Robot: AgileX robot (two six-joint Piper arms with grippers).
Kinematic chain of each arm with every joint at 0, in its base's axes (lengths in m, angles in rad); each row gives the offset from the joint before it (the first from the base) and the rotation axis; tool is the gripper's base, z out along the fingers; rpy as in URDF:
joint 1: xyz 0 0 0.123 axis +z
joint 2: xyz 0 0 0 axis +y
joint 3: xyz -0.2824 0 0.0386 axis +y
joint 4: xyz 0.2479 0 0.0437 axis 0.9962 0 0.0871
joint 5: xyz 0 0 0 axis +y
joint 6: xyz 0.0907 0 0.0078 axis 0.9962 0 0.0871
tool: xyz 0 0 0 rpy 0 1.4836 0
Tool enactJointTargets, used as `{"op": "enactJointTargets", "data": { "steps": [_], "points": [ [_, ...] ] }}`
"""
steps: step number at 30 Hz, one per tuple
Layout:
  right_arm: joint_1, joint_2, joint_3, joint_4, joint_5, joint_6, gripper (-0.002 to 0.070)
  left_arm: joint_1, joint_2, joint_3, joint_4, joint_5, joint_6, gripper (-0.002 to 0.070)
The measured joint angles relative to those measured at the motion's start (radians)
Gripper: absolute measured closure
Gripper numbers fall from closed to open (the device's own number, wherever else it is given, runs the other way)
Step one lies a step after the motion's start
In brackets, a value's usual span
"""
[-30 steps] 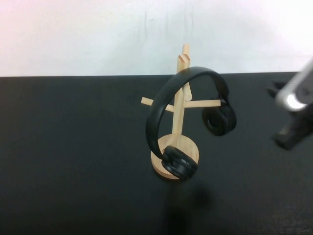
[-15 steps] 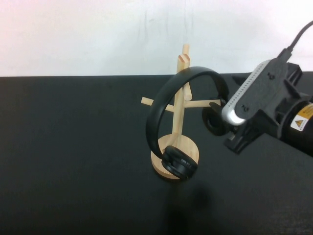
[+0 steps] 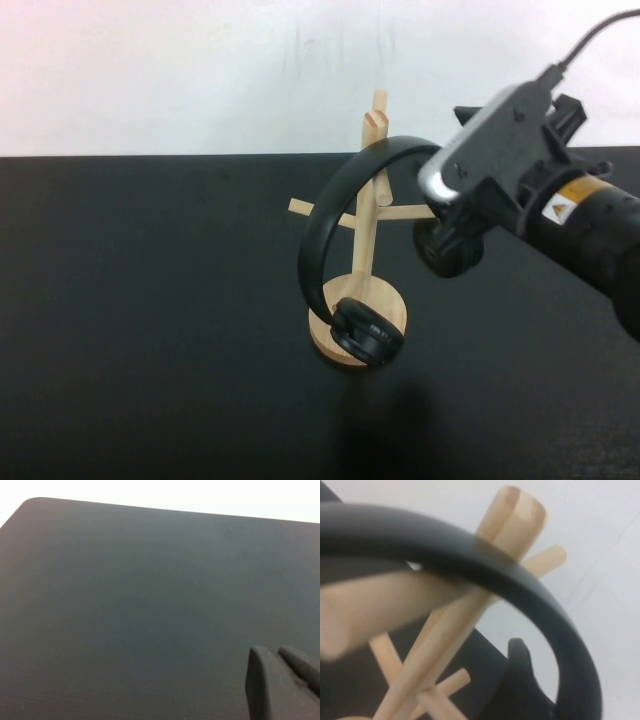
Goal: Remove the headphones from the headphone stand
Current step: Pick up the headphones from the headphone stand
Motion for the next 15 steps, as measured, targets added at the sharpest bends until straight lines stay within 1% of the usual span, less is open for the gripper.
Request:
{"op": "enactJointTargets", "data": {
  "steps": [2,3,4,7,8,11,15],
  "points": [
    [0.000,0.029,-0.022,0.000,0.014,0.000,0.0252,0.000,0.000,0.000,0.000,0.000,0.000,0.0673],
    [0.000,0.040,-0.034,0.002,0.023,0.000,0.0293,0.000,0.000,0.000,0.000,0.000,0.000,0.0673],
    [0.000,0.048,-0.041,0.007,0.031,0.000,0.0356,0.000,0.000,0.000,0.000,0.000,0.000,0.0673],
    [0.002,0.048,-0.062,0.054,0.063,0.000,0.0639,0.000,0.000,0.000,0.000,0.000,0.000,0.0673],
    [0.002,0.041,-0.063,0.070,0.068,0.000,0.0680,0.000,0.000,0.000,0.000,0.000,0.000,0.0673],
    [0.004,-0.002,-0.065,0.085,0.089,-0.003,0.0681,0.000,0.000,0.000,0.000,-0.002,0.000,0.0673],
    [0.020,-0.115,-0.065,0.081,0.165,-0.003,0.0681,0.000,0.000,0.000,0.000,-0.002,0.000,0.0673]
  ]
}}
